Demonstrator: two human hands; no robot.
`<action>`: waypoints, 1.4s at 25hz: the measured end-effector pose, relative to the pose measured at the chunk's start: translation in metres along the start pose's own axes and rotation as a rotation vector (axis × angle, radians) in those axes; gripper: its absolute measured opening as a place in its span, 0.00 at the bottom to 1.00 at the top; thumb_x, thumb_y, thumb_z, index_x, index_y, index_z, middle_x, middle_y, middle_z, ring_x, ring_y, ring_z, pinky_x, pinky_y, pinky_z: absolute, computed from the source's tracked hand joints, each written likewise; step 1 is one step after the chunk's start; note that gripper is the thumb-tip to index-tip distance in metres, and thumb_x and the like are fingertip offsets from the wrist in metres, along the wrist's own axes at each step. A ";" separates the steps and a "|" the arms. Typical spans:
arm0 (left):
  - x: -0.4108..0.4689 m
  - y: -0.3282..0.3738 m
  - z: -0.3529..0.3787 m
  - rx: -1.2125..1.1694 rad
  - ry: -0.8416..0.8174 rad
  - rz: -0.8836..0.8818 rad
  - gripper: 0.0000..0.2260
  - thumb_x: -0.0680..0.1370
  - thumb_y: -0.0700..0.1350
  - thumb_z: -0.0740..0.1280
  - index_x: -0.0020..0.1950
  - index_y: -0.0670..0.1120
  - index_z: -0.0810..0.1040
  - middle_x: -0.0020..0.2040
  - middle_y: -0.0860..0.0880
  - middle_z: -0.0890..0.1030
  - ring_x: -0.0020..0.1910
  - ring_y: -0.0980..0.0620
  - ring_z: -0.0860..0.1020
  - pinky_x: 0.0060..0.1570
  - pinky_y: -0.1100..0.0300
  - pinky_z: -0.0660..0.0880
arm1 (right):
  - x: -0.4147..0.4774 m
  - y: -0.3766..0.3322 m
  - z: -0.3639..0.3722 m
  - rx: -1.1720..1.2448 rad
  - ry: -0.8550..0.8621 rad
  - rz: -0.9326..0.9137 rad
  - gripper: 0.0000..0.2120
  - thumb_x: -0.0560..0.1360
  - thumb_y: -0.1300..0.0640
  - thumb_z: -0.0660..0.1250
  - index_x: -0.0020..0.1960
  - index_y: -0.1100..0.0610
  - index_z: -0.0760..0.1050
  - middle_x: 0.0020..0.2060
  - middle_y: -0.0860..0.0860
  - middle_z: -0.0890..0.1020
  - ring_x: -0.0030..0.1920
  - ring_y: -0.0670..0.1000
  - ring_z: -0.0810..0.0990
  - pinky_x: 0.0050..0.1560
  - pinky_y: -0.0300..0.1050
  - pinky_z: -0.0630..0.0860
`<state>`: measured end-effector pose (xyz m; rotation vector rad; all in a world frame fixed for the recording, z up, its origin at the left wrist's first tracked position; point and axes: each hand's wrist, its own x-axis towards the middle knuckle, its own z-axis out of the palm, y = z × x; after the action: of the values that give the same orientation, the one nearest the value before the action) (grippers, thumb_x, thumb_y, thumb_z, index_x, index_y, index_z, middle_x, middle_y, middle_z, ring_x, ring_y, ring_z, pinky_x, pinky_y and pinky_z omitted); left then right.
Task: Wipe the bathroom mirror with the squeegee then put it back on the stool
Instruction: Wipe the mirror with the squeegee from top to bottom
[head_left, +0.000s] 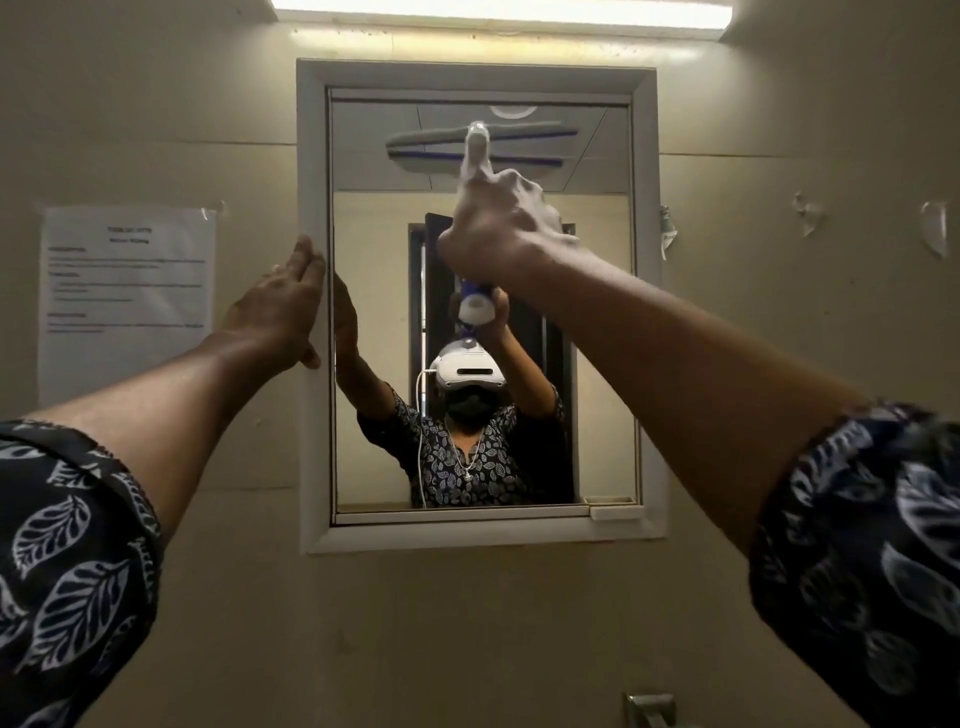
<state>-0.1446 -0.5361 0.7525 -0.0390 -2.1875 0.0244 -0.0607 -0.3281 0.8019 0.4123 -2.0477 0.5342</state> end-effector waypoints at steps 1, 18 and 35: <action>0.000 0.000 0.000 0.003 0.002 0.001 0.47 0.68 0.32 0.74 0.78 0.43 0.48 0.79 0.46 0.45 0.76 0.39 0.52 0.71 0.46 0.60 | 0.004 0.006 0.006 -0.005 -0.017 0.028 0.39 0.71 0.65 0.61 0.74 0.53 0.43 0.43 0.55 0.77 0.38 0.53 0.78 0.36 0.47 0.77; -0.007 0.017 -0.009 0.063 0.014 -0.028 0.44 0.67 0.30 0.74 0.77 0.39 0.53 0.78 0.41 0.48 0.74 0.34 0.58 0.68 0.43 0.65 | -0.204 0.053 0.118 0.100 -0.385 0.092 0.47 0.78 0.58 0.58 0.62 0.40 0.16 0.41 0.53 0.76 0.29 0.43 0.68 0.28 0.33 0.63; -0.007 0.017 -0.009 0.048 -0.027 -0.029 0.45 0.69 0.31 0.72 0.78 0.39 0.48 0.78 0.41 0.46 0.75 0.35 0.54 0.71 0.44 0.61 | -0.227 0.024 0.090 0.246 -0.365 0.114 0.53 0.73 0.58 0.64 0.65 0.41 0.18 0.30 0.46 0.68 0.29 0.43 0.70 0.29 0.36 0.66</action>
<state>-0.1328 -0.5193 0.7511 0.0201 -2.2136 0.0621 -0.0248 -0.3380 0.5597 0.5746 -2.3730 0.8355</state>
